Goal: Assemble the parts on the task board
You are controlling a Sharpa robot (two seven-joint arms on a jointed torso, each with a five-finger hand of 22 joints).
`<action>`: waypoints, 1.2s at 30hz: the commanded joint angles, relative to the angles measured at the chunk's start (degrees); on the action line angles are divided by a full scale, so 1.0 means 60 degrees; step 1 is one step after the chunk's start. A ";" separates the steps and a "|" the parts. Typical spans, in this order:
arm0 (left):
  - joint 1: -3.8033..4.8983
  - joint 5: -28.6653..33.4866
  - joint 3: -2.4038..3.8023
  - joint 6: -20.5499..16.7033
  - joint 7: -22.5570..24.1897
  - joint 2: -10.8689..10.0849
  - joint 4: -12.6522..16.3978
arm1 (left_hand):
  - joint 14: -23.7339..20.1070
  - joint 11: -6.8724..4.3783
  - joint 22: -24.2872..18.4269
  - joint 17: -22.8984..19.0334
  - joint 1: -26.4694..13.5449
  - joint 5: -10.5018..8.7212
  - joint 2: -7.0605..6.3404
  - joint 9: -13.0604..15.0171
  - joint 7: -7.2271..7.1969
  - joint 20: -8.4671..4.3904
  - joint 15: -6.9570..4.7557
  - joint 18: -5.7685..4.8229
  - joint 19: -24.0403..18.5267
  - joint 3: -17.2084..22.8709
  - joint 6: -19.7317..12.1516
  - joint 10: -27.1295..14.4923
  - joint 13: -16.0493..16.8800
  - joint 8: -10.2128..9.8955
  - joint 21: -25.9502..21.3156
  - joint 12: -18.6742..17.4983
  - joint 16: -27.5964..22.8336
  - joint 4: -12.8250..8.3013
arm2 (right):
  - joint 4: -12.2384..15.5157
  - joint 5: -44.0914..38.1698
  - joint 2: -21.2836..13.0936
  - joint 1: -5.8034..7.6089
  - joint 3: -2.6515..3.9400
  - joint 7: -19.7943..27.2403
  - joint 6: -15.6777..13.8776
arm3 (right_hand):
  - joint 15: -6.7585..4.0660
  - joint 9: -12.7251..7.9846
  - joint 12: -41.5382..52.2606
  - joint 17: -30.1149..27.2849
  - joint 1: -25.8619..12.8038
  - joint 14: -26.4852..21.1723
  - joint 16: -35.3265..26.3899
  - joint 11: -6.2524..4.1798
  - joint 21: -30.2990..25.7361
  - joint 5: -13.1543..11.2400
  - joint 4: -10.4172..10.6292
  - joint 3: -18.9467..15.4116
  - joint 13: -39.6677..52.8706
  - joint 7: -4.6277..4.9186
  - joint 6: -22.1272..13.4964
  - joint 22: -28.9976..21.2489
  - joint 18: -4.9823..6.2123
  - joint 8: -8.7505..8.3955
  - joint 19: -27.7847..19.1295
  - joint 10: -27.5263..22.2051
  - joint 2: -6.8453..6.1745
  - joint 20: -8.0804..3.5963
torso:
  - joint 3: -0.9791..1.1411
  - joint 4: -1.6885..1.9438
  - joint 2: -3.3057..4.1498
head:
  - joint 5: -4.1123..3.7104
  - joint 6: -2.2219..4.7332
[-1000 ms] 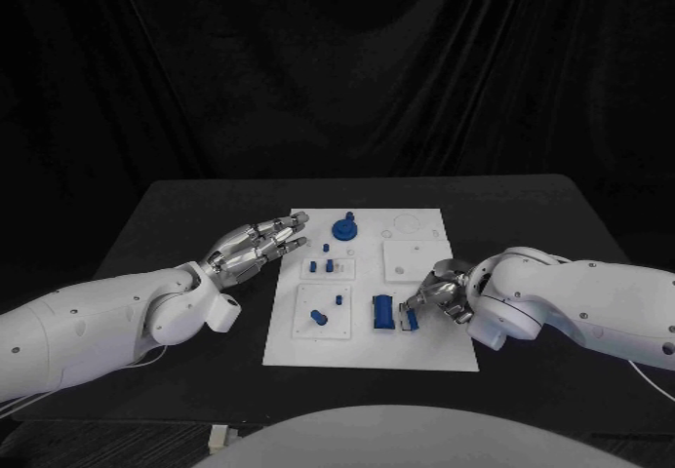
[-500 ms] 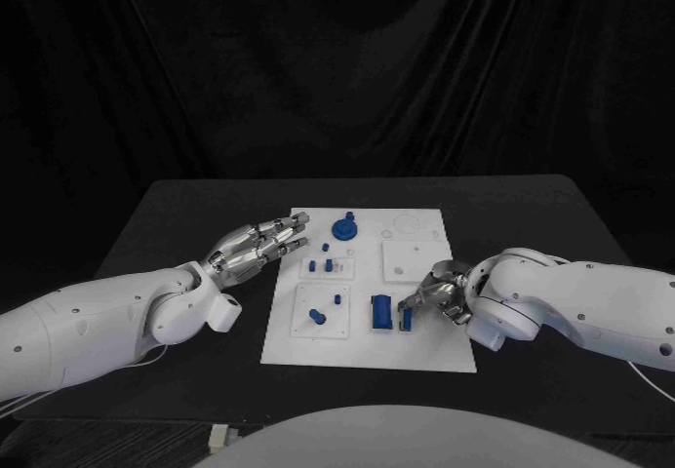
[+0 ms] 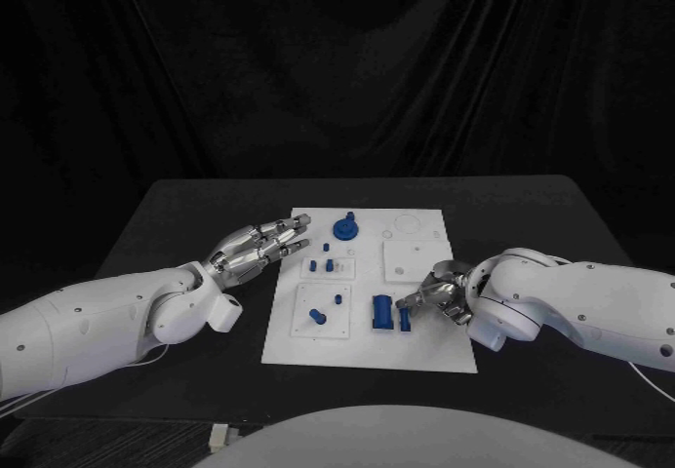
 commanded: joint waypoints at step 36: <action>-0.0047 0.0016 0.0009 0.0163 0.0033 -0.0022 -0.0013 | -0.0006 0.0110 -0.0002 0.0005 0.0137 0.0108 -0.0018 0.0014 0.0103 0.0091 0.0061 0.0105 0.0000 0.0119 0.0073 0.0025 0.0012 0.0108 0.0014 0.0068 0.0037 -0.0058 | 0.1034 0.0285 -0.1191 0.0552 0.0008 0.1031 -0.0210 | 0.0230 -0.1717 0.0034 0.0774 -0.3129 0.0285 0.0435 0.0281 0.0289 -0.1415 0.2584 -0.5261 0.2516 0.0285 -0.0284 0.1819 0.0001 -0.1177 0.0354 0.1018 0.2423 0.0225 | 0.0002 -0.0003 -0.0007 | 0.0054 -0.0001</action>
